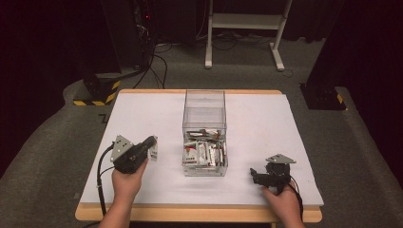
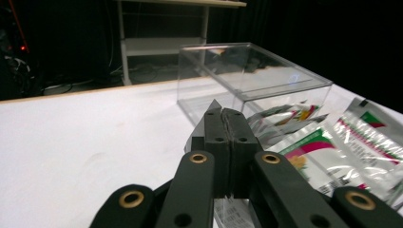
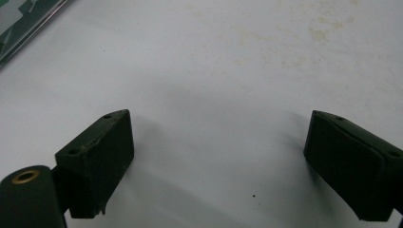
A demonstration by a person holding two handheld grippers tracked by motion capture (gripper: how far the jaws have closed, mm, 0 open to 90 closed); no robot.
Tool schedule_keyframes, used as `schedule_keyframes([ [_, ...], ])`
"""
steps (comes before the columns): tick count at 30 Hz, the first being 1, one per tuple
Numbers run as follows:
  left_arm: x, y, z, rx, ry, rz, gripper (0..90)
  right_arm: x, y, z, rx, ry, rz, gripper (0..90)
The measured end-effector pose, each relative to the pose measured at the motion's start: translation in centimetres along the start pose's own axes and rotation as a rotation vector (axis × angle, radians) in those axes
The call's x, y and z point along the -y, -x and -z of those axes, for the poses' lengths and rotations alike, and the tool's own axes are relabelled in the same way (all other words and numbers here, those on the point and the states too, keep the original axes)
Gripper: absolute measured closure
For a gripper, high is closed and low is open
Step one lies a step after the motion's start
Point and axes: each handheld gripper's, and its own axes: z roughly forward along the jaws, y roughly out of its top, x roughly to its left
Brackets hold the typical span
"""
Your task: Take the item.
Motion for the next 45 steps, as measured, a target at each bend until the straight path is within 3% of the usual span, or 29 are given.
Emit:
schedule_keyframes([
  [19,1.4,-3.9,0.1,-0.054,-0.042,0.011,89.2,0.0,0.0,0.0,0.001,-0.001,0.001,9.4],
  [30,1.8,-6.3,-1.2,-0.078,-0.072,0.025,89.2,0.0,0.0,0.0,0.000,0.000,0.000,9.4],
  [34,1.9,-6.7,-1.5,-0.081,-0.072,0.034,89.1,0.0,0.0,0.0,0.000,0.000,0.000,9.4],
  [38,2.0,-7.0,-2.3,-0.105,-0.084,0.016,89.2,0.0,0.0,0.0,0.001,-0.001,0.001,9.4],
  [45,1.8,-7.3,-3.5,-0.103,-0.095,0.013,89.2,0.0,0.0,0.0,0.000,0.000,0.000,9.3],
])
